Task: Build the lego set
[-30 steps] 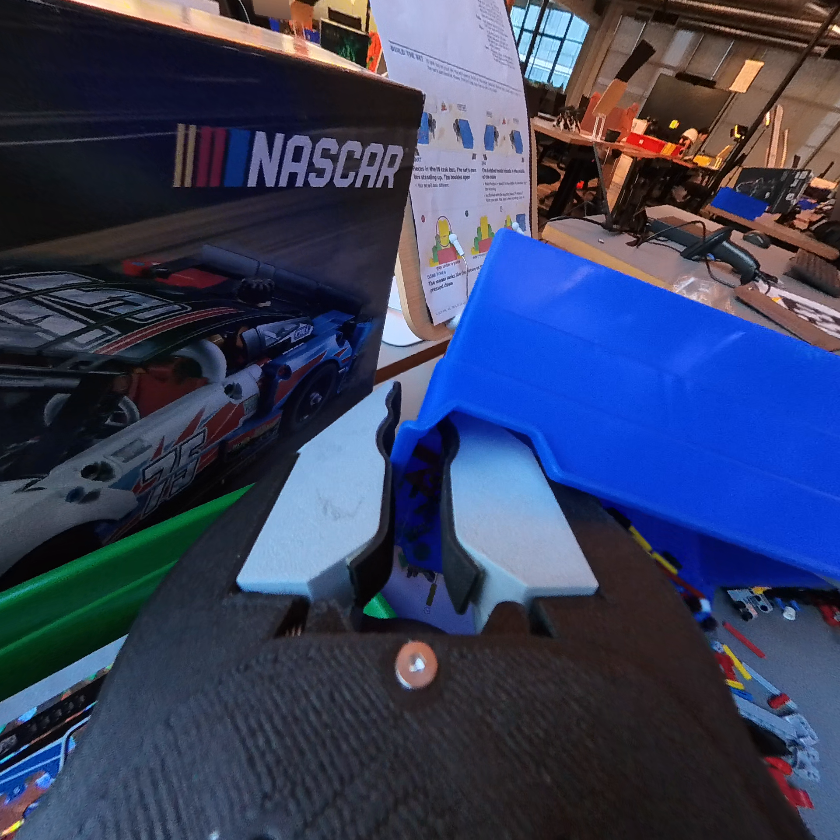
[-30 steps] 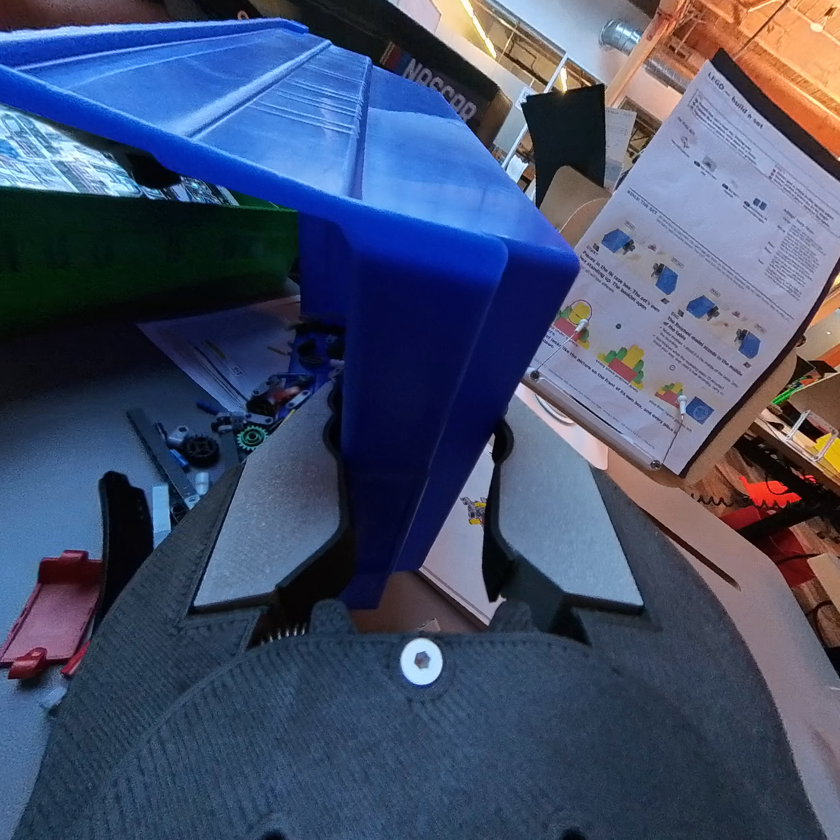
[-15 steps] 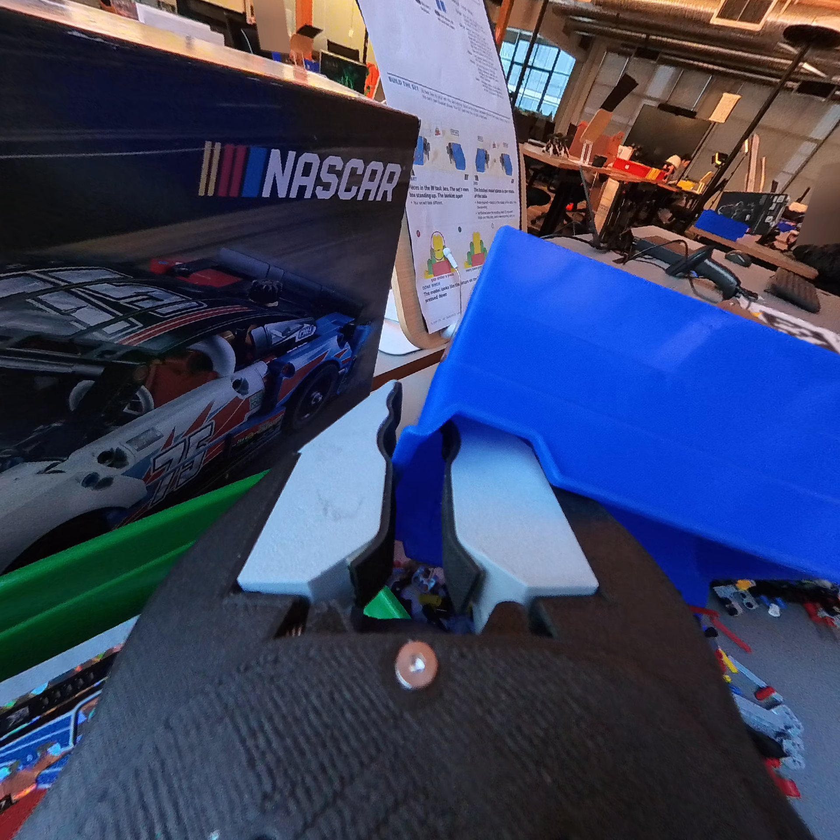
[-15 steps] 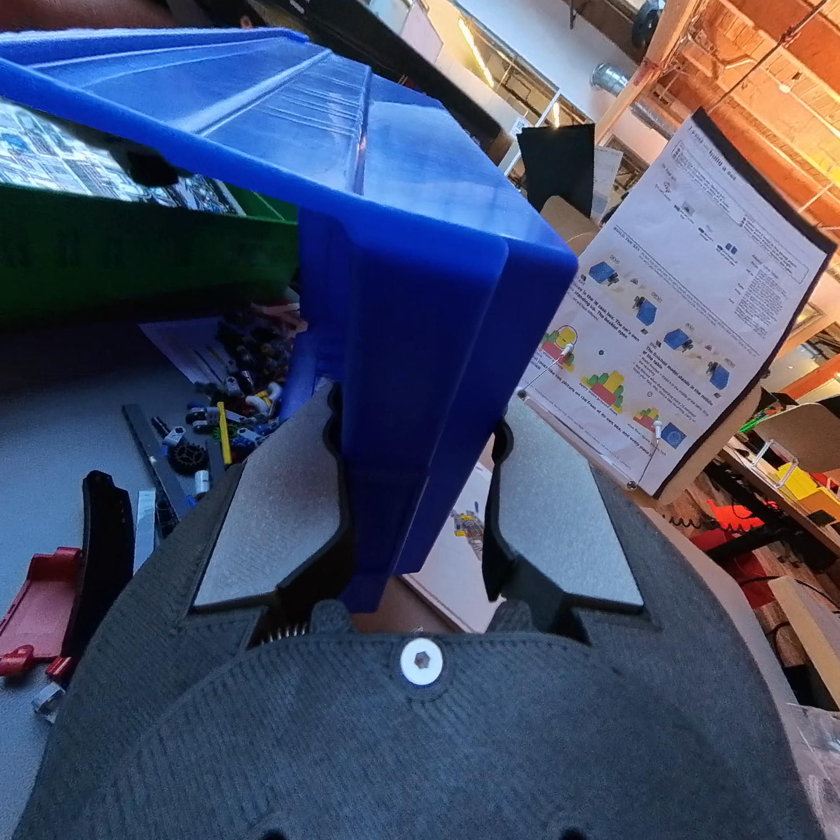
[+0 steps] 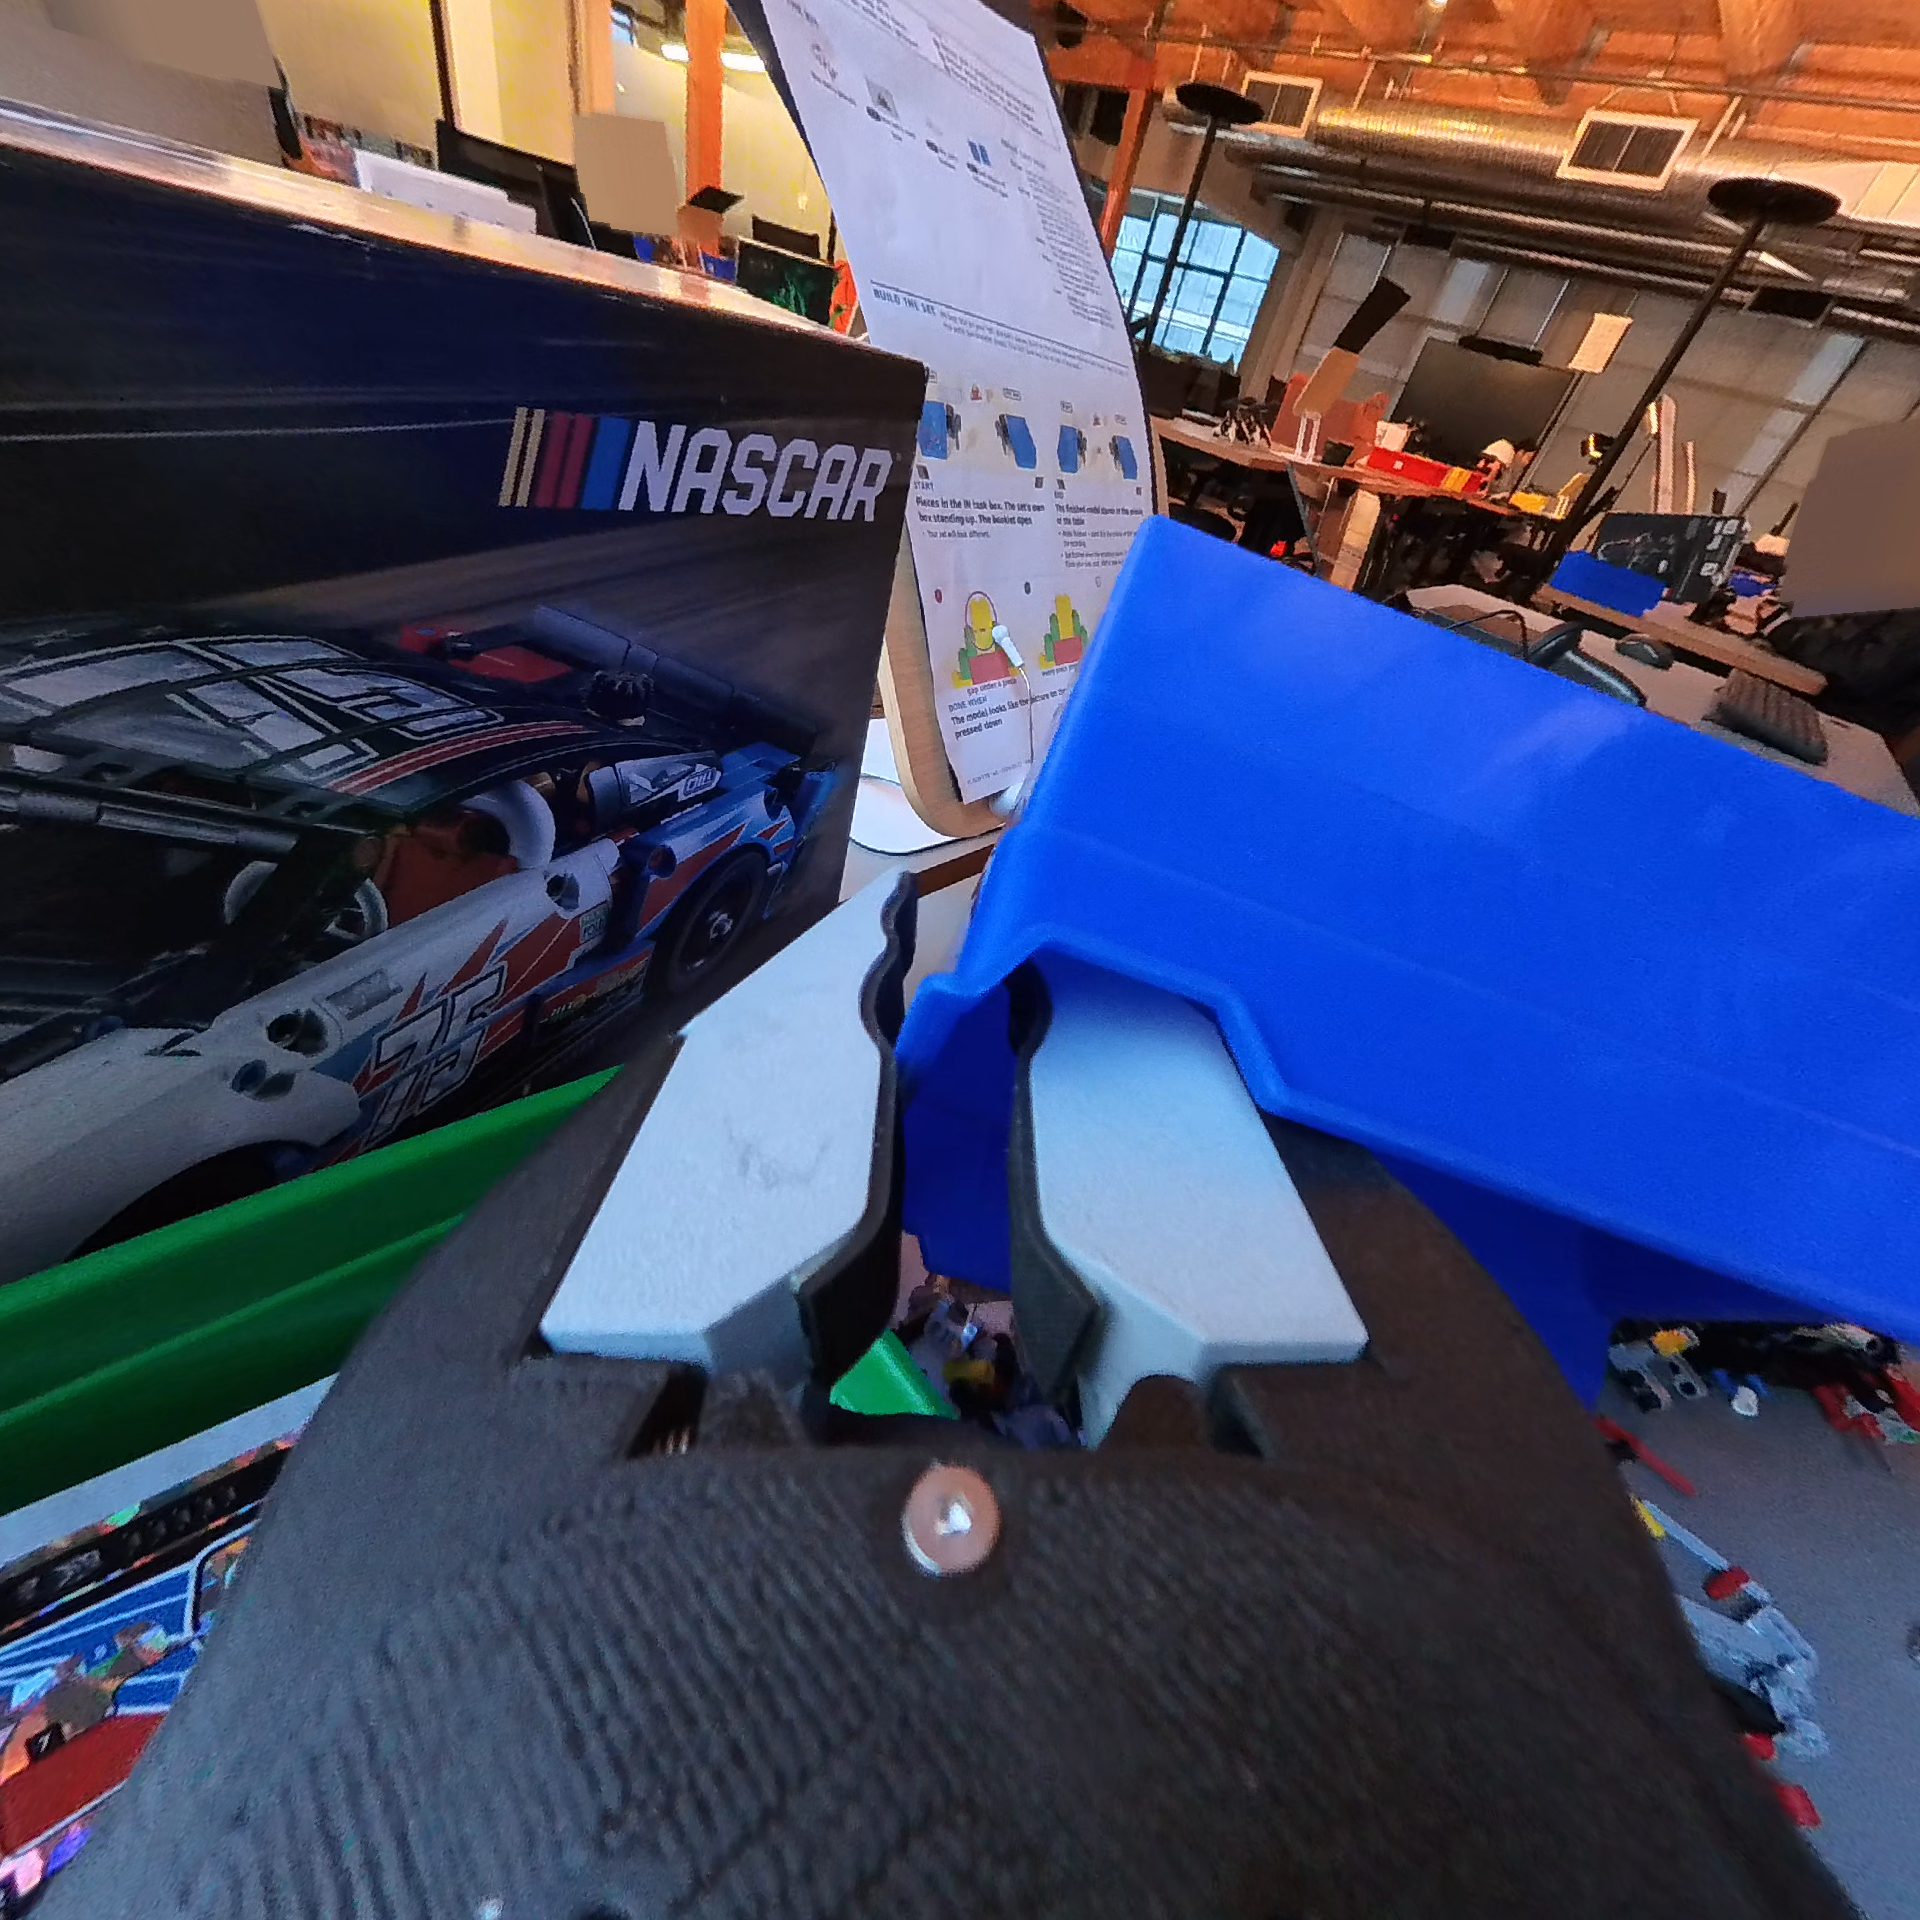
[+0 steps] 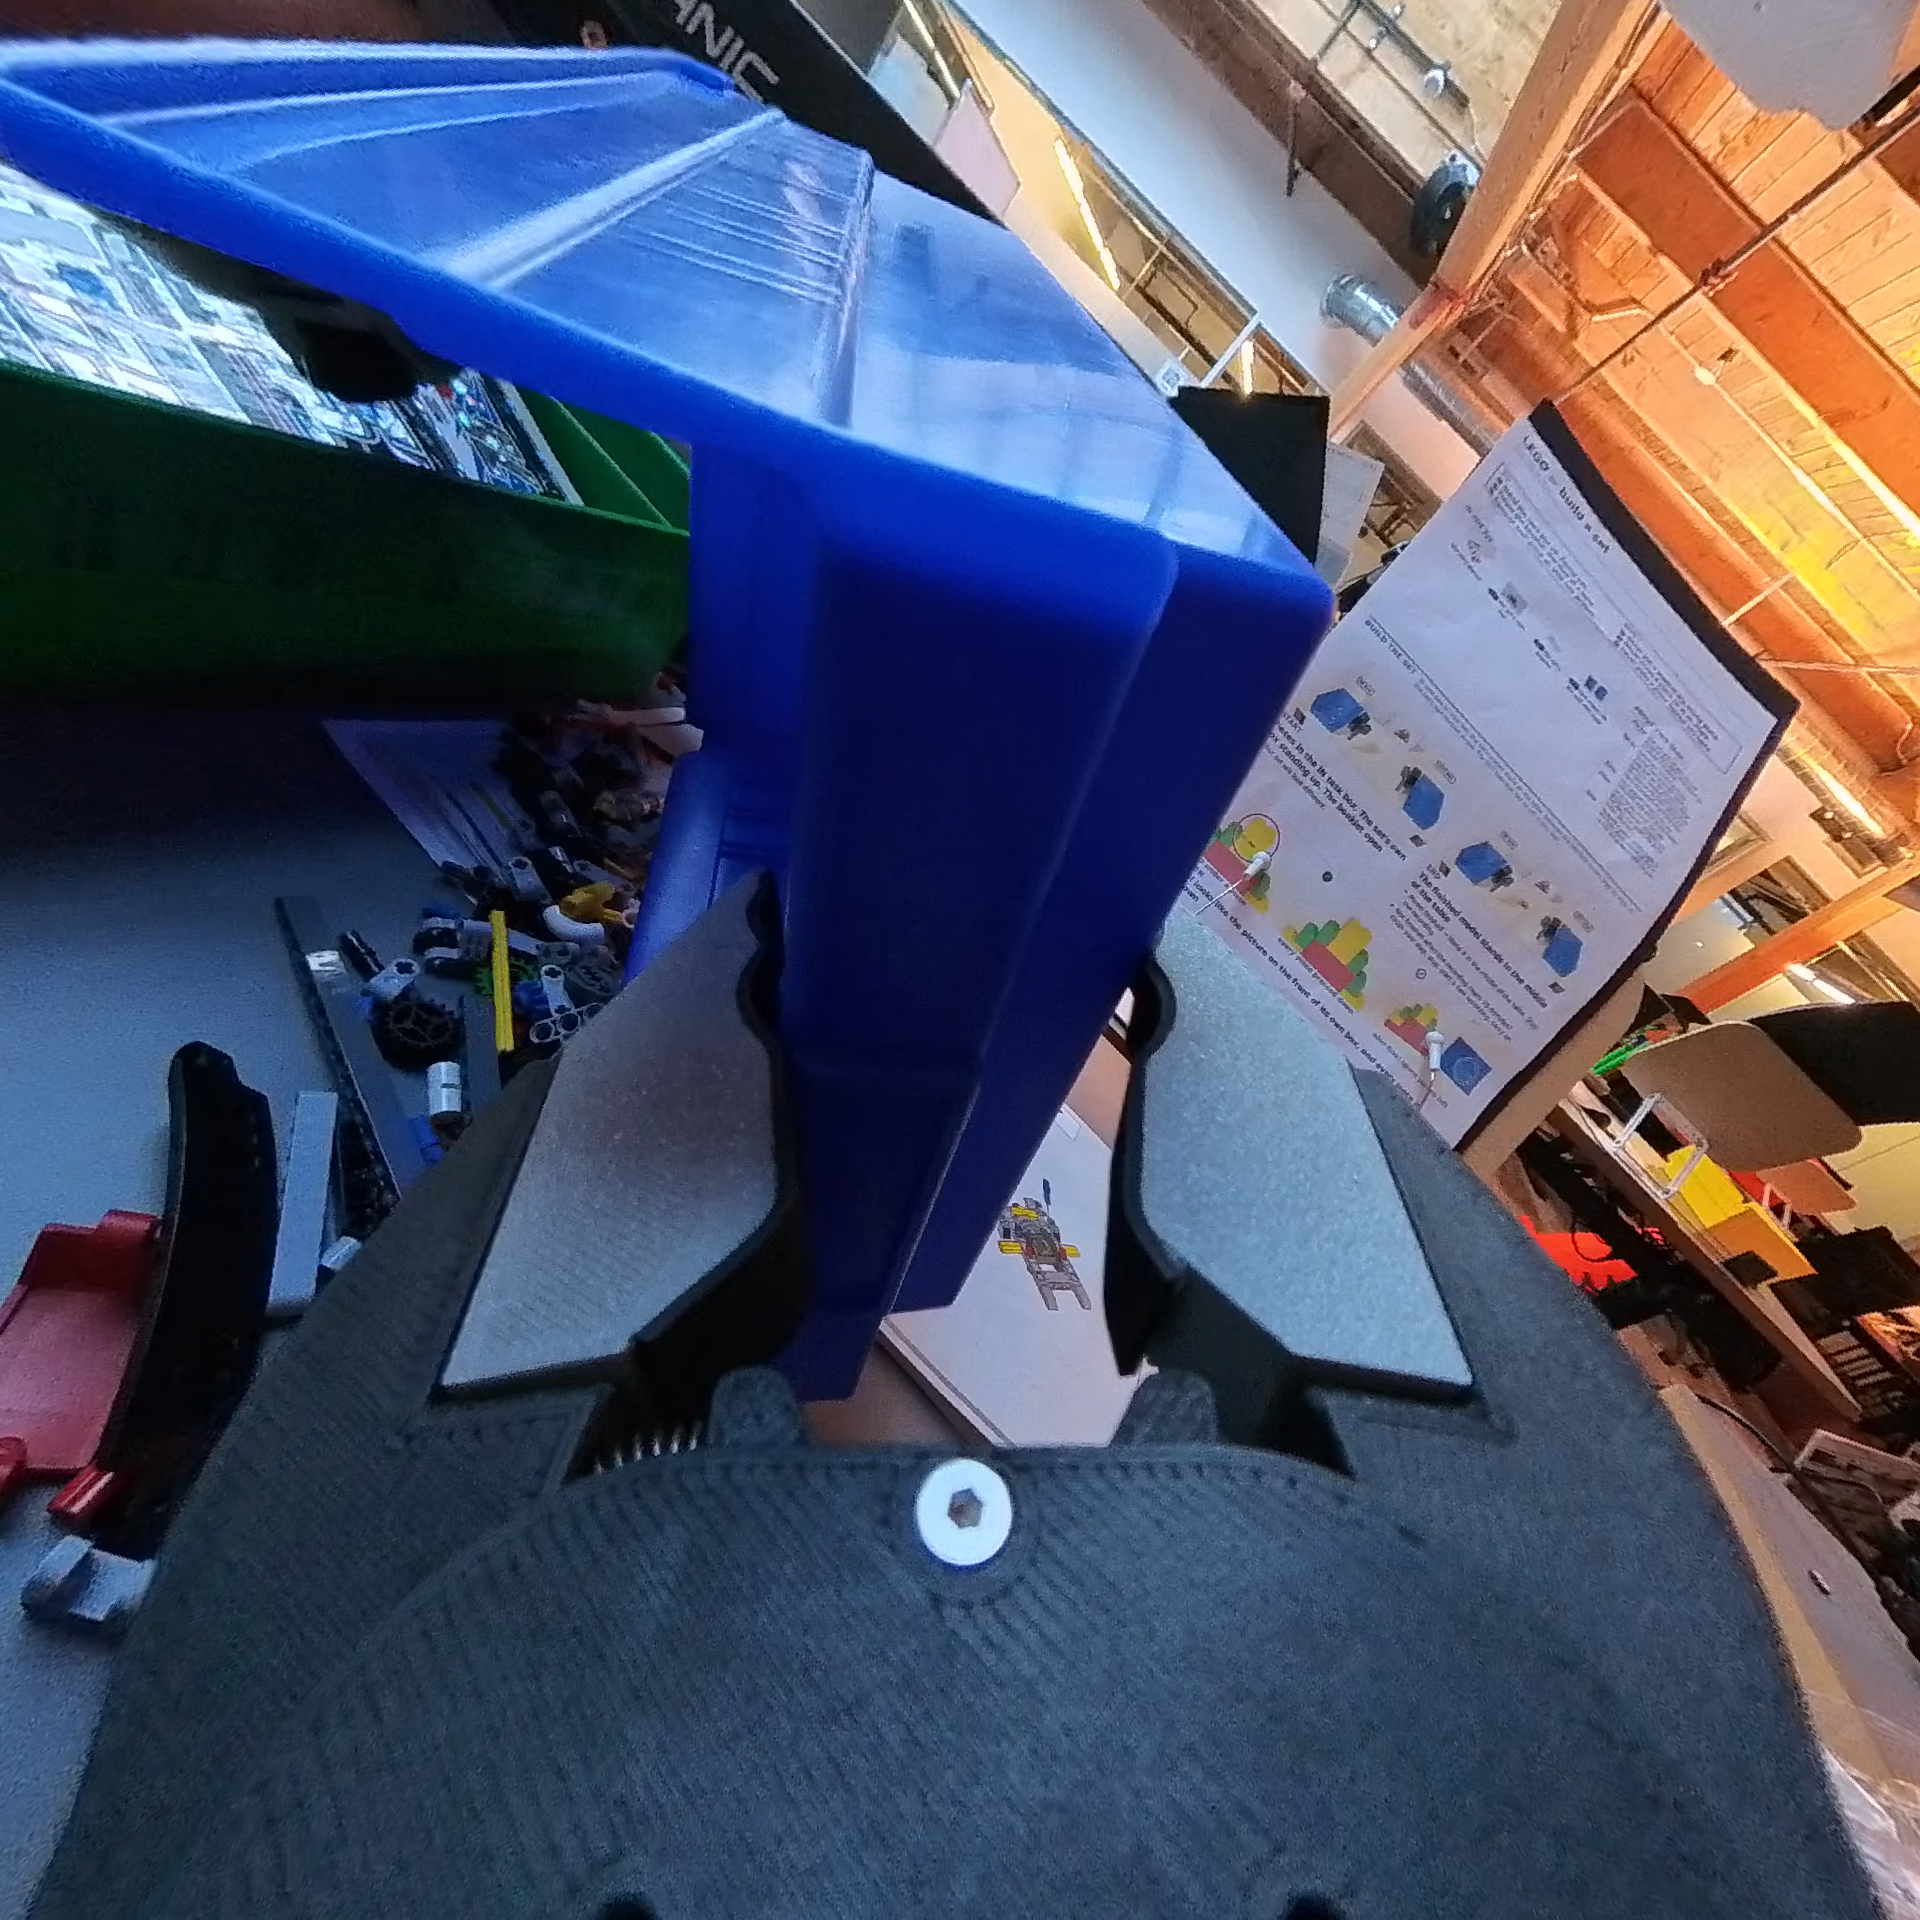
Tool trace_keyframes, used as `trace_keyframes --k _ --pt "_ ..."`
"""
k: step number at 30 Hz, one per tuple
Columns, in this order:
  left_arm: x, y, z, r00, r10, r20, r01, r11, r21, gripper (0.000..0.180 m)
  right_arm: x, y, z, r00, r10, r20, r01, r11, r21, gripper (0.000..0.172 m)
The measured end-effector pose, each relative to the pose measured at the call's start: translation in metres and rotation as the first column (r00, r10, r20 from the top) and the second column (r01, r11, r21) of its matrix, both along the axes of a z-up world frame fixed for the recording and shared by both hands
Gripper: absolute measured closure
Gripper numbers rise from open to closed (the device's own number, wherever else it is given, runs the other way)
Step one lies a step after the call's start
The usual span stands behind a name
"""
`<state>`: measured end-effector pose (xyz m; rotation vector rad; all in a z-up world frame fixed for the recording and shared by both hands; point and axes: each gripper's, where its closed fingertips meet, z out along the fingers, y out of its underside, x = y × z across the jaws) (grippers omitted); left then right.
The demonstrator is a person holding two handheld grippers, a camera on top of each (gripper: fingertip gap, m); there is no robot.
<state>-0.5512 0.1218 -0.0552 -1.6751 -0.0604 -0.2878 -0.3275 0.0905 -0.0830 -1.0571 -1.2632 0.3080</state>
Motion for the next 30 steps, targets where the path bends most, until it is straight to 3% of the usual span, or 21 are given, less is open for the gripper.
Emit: trace_keyframes --k 16,23,30 --pt "0.007 -0.003 0.026 0.999 0.006 -0.048 -0.003 0.997 0.072 0.168 0.006 0.007 0.016 0.999 0.025 -0.046 -0.023 0.998 0.064 0.106" --pt "0.014 0.001 0.047 0.994 0.04 -0.105 -0.036 0.998 0.042 0.17 0.013 0.025 0.031 0.996 0.022 -0.082 -0.022 1.0 0.001 0.108" --pt "0.054 0.019 0.086 0.981 0.045 -0.187 -0.054 0.997 -0.046 0.177 0.051 0.063 0.076 0.955 0.031 -0.296 -0.106 0.964 -0.242 0.118"
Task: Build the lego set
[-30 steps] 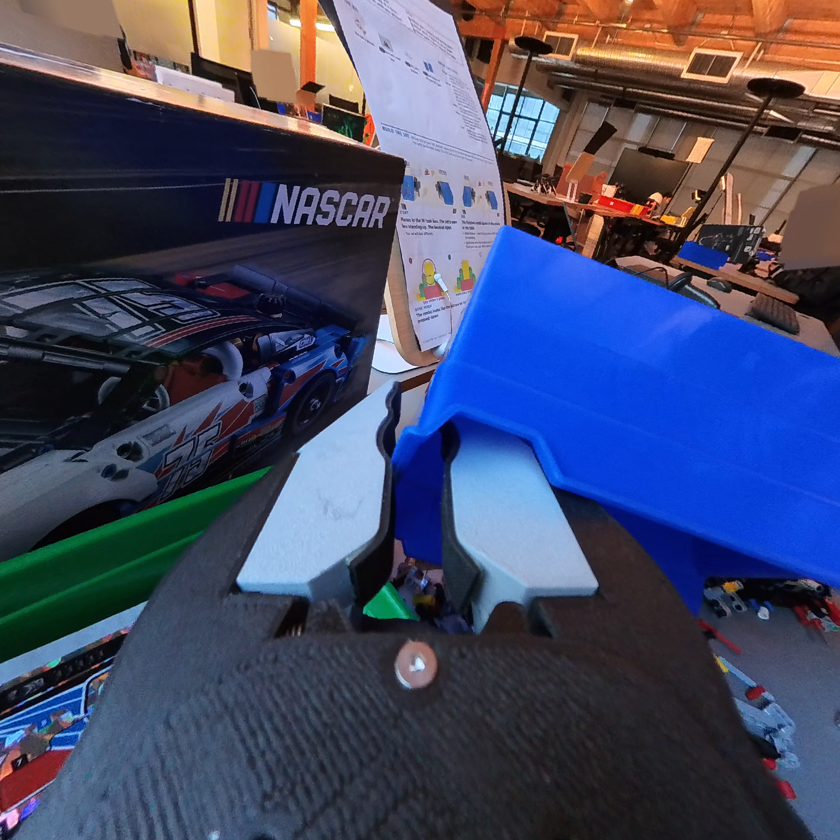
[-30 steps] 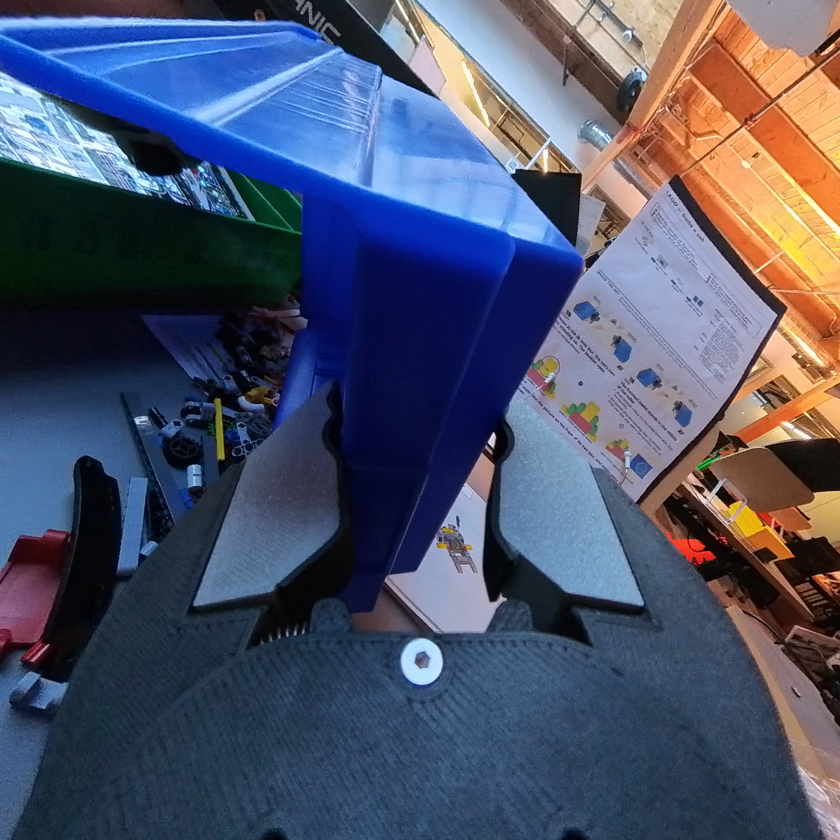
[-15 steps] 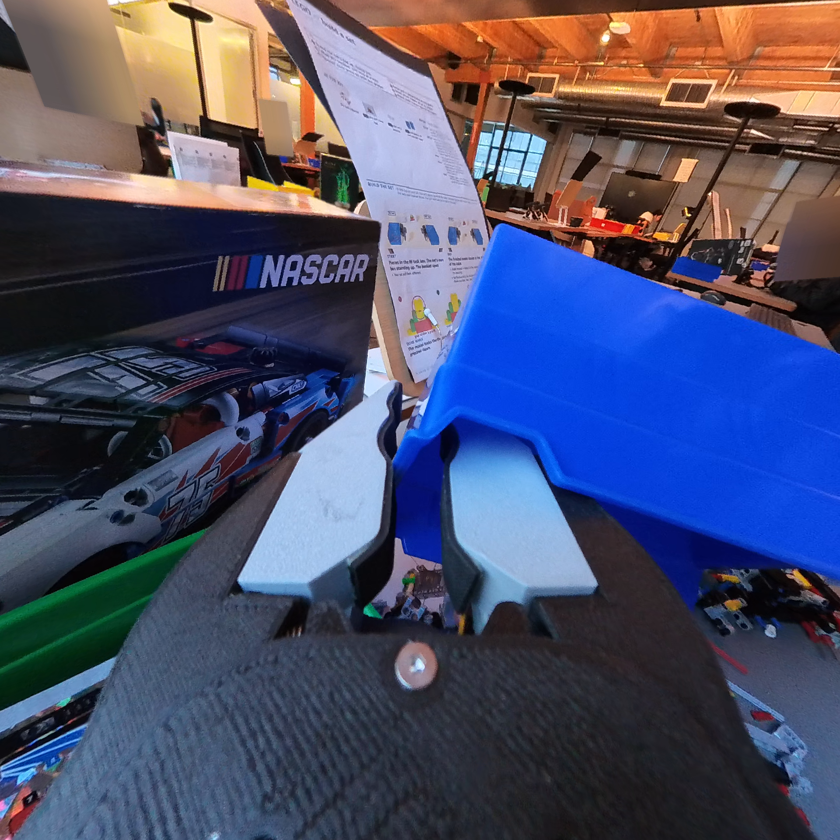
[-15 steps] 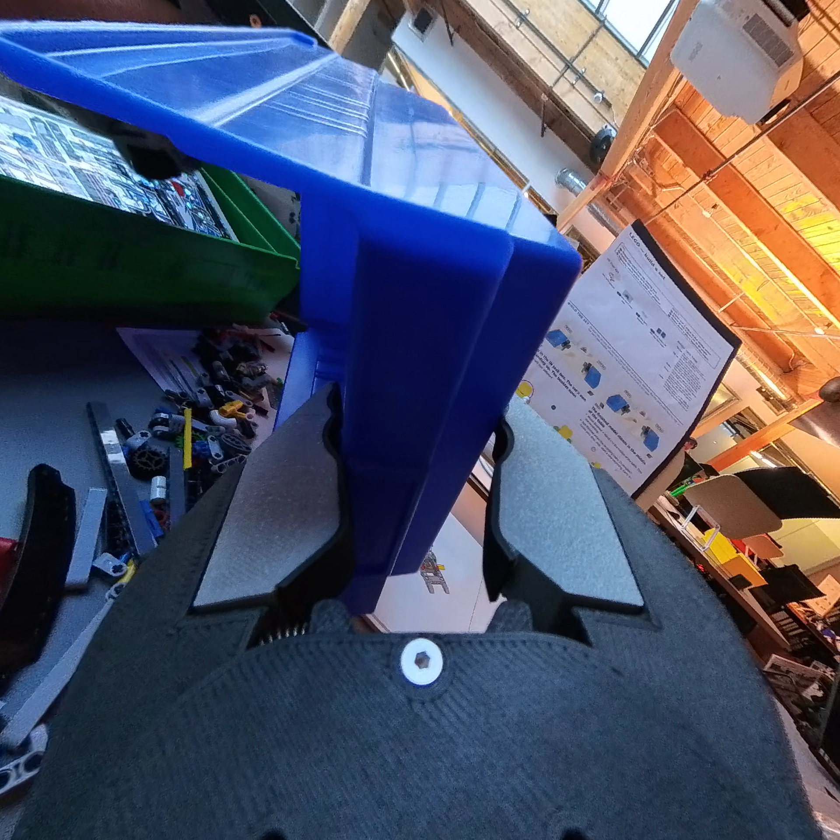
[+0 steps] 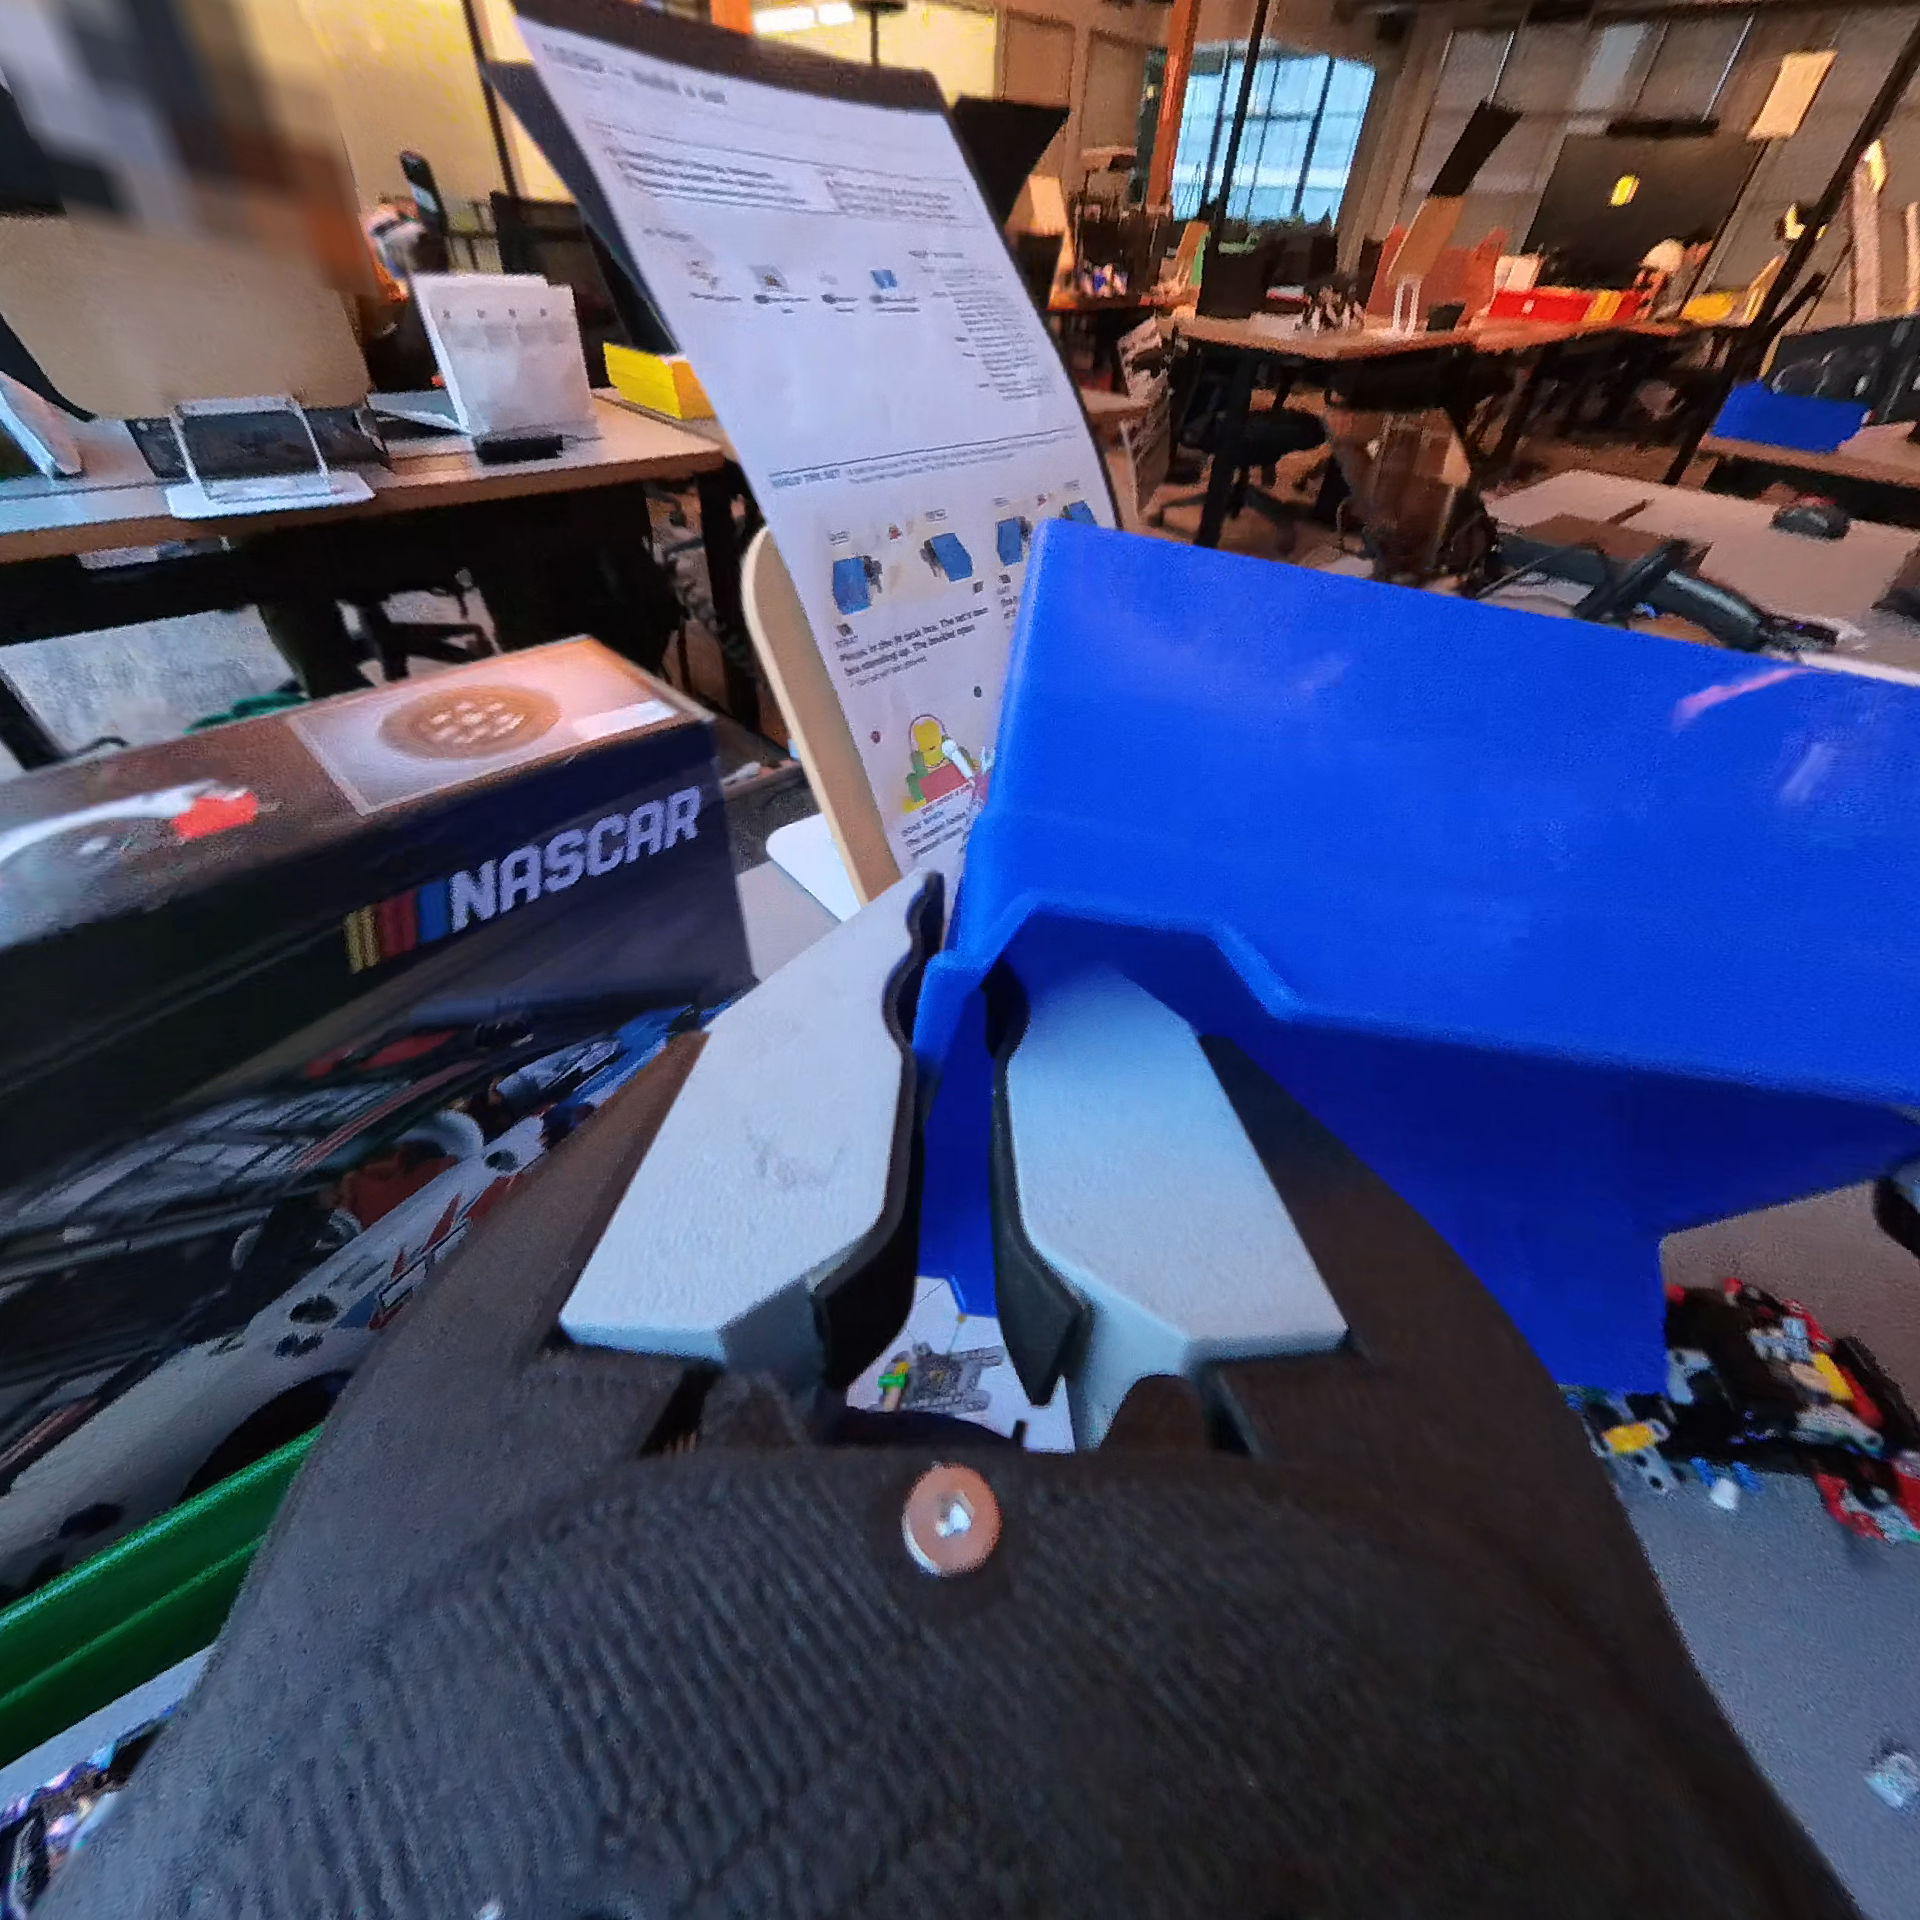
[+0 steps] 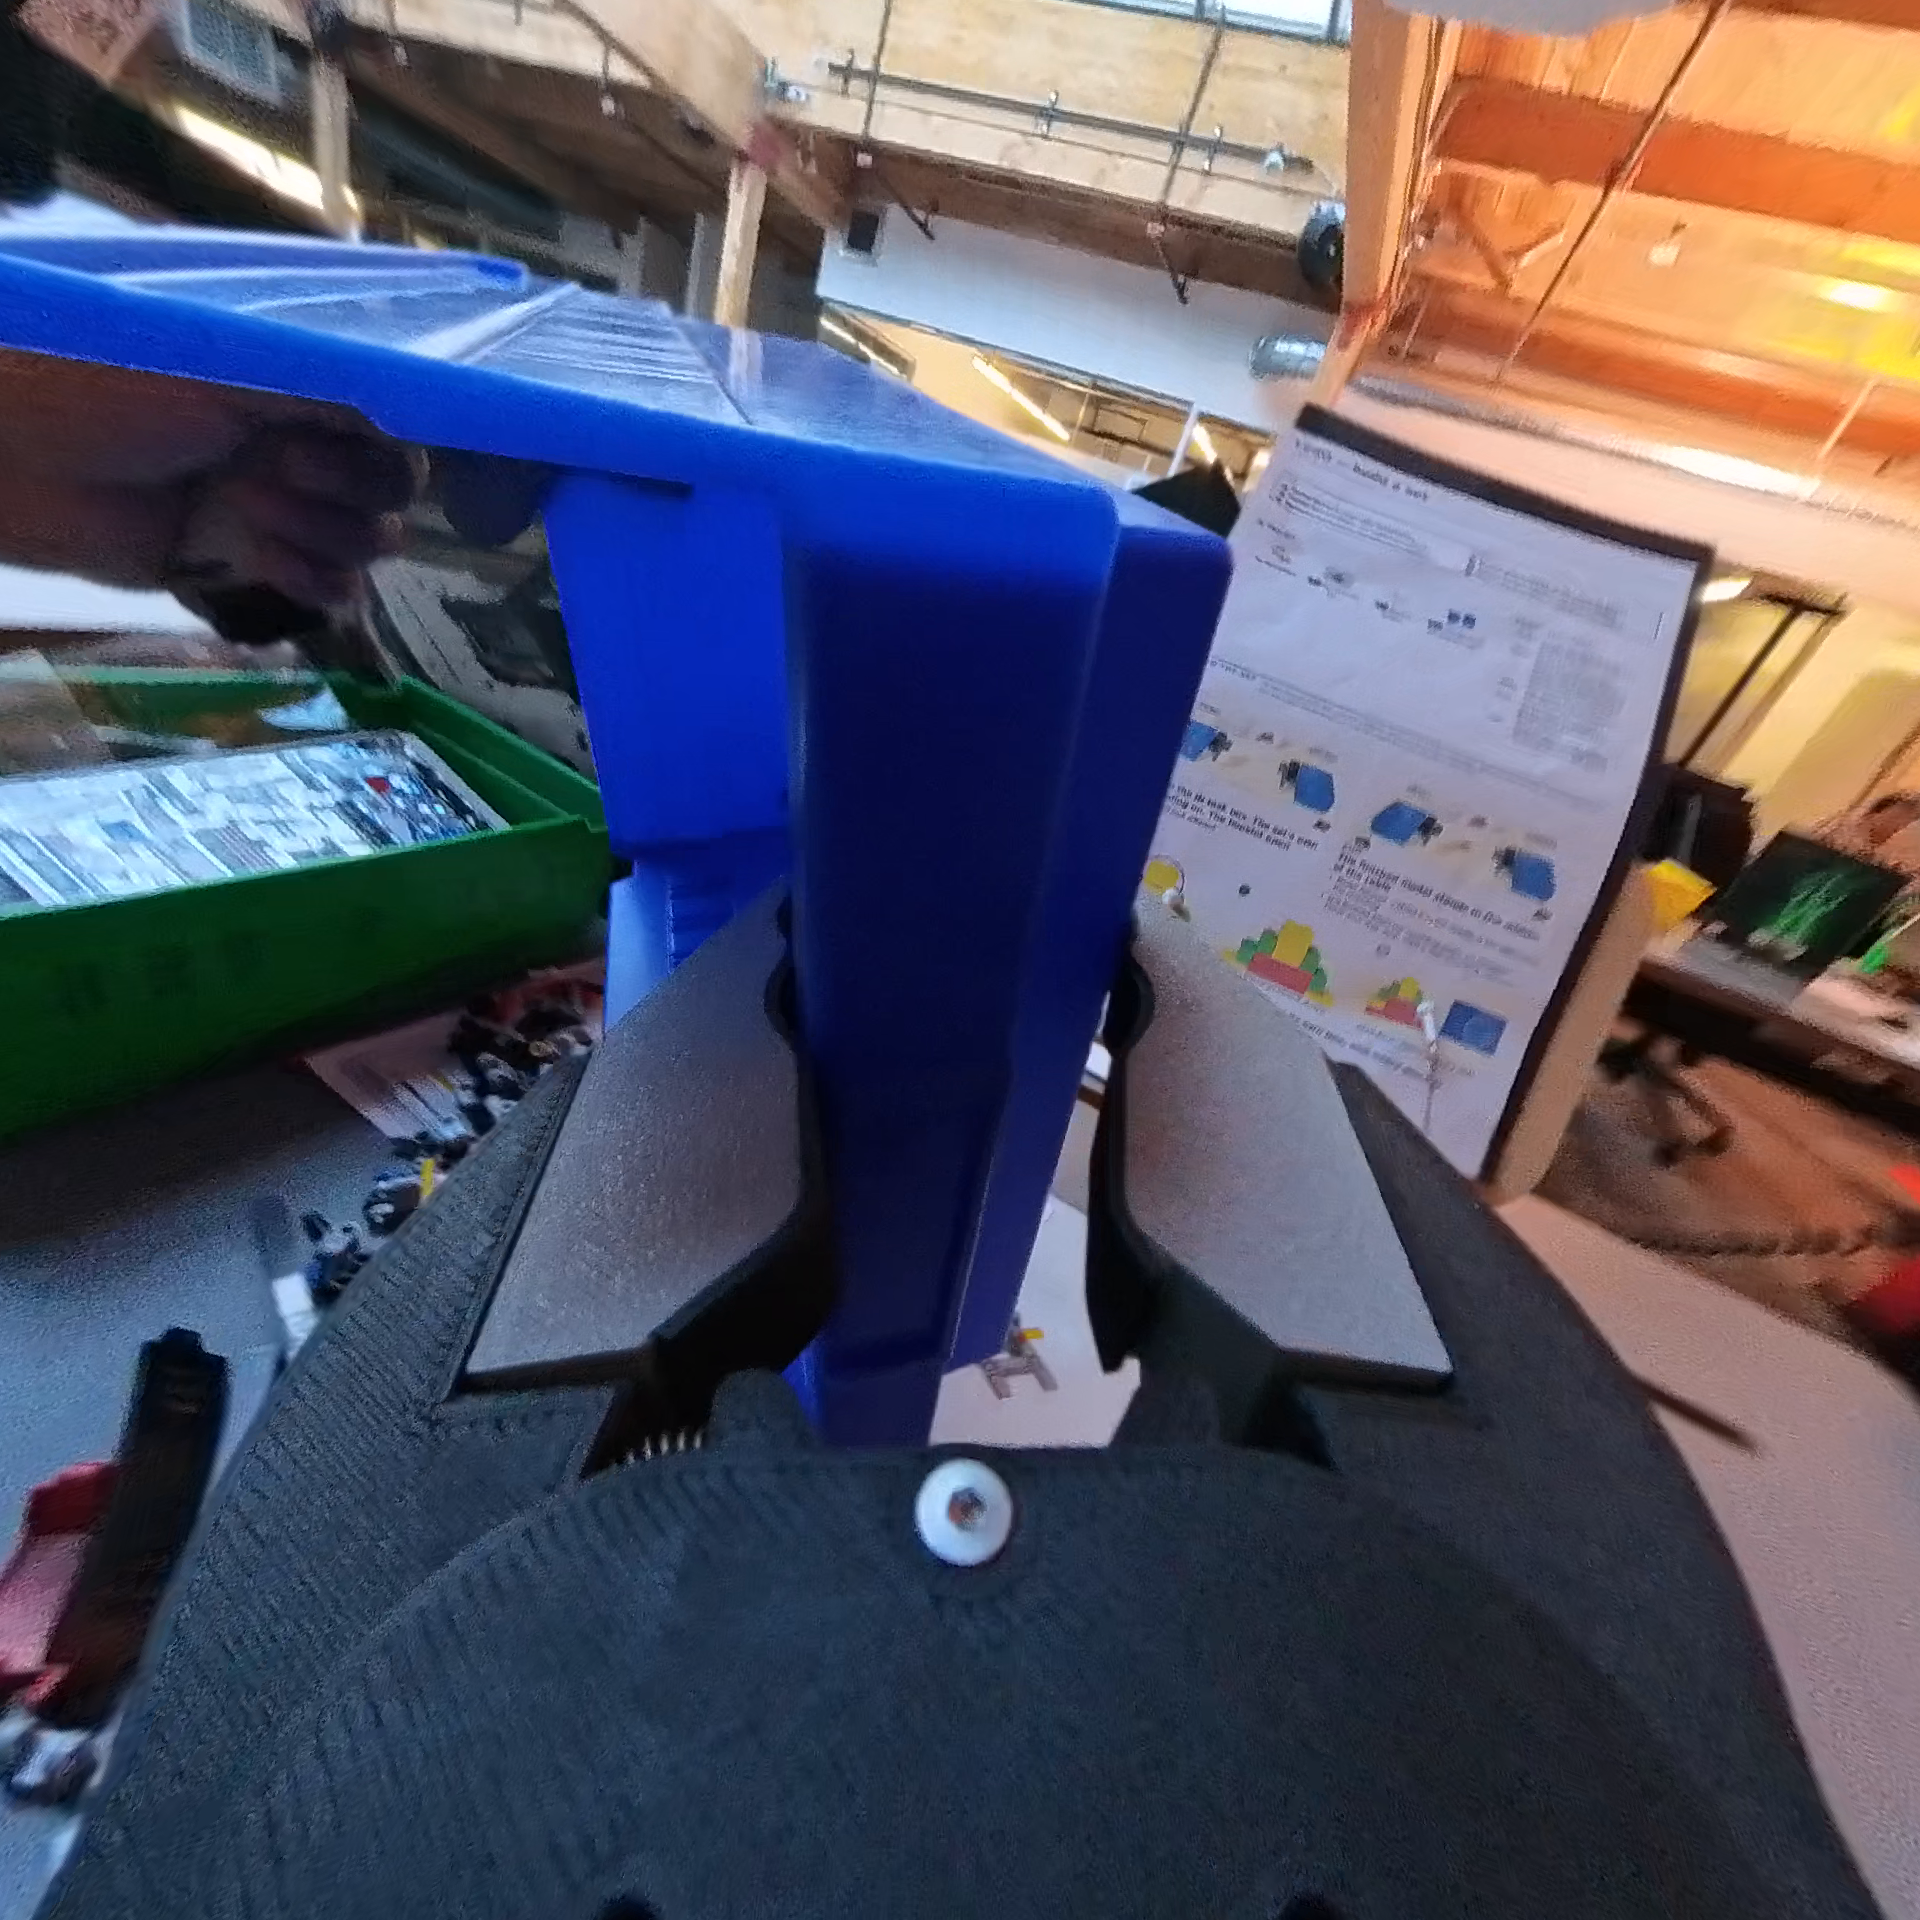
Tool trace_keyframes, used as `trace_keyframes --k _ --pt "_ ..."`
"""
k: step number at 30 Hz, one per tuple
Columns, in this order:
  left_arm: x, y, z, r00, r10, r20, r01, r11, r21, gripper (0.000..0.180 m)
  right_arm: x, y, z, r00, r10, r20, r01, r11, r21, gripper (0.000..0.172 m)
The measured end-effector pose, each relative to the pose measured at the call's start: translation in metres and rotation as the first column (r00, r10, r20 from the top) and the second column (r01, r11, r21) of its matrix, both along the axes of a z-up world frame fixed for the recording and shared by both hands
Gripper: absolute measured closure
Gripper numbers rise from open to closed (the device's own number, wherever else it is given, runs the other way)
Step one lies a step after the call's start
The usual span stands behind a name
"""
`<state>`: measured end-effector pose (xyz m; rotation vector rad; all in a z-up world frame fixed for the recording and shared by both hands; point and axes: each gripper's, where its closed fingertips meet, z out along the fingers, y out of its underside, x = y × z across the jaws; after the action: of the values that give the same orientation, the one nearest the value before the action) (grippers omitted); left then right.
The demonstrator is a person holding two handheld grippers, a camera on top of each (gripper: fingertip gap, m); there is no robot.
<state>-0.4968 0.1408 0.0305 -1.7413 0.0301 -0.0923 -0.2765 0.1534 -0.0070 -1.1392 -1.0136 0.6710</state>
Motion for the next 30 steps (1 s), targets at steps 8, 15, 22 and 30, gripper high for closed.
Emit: trace_keyframes --k 8,15,22,30 --pt "0.084 0.063 0.003 0.988 -0.029 -0.152 -0.014 0.962 -0.274 0.18 0.083 0.071 -0.003 0.949 -0.014 -0.315 -0.184 0.788 -0.587 0.119" --pt "0.219 0.166 -0.003 0.936 -0.213 -0.281 0.08 0.904 -0.419 0.18 0.195 0.107 -0.067 0.935 -0.191 -0.298 -0.12 0.621 -0.775 0.12" --pt "0.364 0.267 -0.045 0.816 -0.478 -0.325 0.238 0.791 -0.564 0.18 0.294 0.131 -0.149 0.964 -0.265 0.036 0.177 0.531 -0.828 0.117" --pt "0.414 0.329 -0.127 0.781 -0.561 -0.273 0.253 0.685 -0.683 0.174 0.343 0.148 -0.189 0.956 -0.228 0.185 0.273 0.458 -0.846 0.099"
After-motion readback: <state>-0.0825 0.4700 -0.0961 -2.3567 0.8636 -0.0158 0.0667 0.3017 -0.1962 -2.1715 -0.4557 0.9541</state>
